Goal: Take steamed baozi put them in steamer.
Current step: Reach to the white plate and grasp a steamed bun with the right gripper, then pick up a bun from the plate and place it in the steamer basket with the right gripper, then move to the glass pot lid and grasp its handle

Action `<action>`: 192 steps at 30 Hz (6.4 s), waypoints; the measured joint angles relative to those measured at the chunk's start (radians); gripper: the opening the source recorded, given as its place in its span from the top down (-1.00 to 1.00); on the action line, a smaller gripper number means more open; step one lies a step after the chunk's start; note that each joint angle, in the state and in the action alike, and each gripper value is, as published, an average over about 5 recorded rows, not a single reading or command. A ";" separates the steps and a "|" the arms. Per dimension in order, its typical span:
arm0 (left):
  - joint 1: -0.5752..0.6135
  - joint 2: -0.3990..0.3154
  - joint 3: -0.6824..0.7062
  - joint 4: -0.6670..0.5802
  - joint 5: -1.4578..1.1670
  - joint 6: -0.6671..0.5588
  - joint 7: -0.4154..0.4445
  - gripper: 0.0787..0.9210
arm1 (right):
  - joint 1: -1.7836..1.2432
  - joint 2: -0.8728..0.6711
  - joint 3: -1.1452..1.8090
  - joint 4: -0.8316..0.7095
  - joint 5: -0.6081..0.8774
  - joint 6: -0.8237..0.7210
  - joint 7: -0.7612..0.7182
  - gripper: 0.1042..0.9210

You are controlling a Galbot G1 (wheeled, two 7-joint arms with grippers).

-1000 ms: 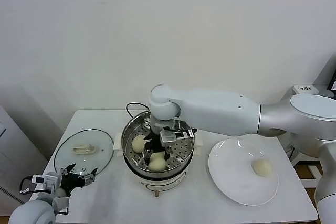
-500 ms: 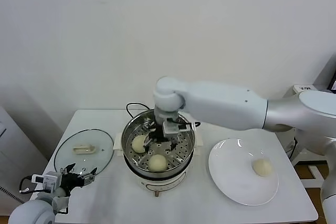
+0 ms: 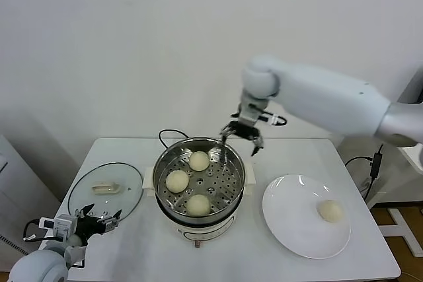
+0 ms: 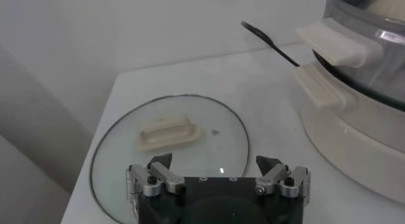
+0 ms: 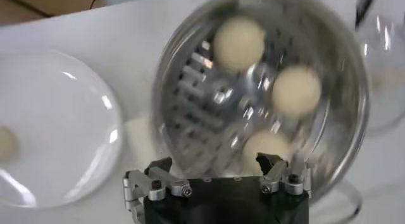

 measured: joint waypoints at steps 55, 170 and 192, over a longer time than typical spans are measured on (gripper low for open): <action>0.000 -0.008 0.011 -0.003 0.001 0.005 -0.001 -0.77 | -0.594 -0.486 0.285 -0.078 -0.143 -0.285 0.213 -0.76; -0.001 -0.022 -0.001 0.001 0.009 0.006 -0.006 -0.77 | 0.043 0.097 -0.349 0.204 0.811 -0.963 0.652 -0.43; -0.019 -0.041 -0.026 -0.007 0.007 0.011 -0.017 -0.77 | -0.187 -0.234 0.110 0.236 0.910 -0.829 0.743 -0.76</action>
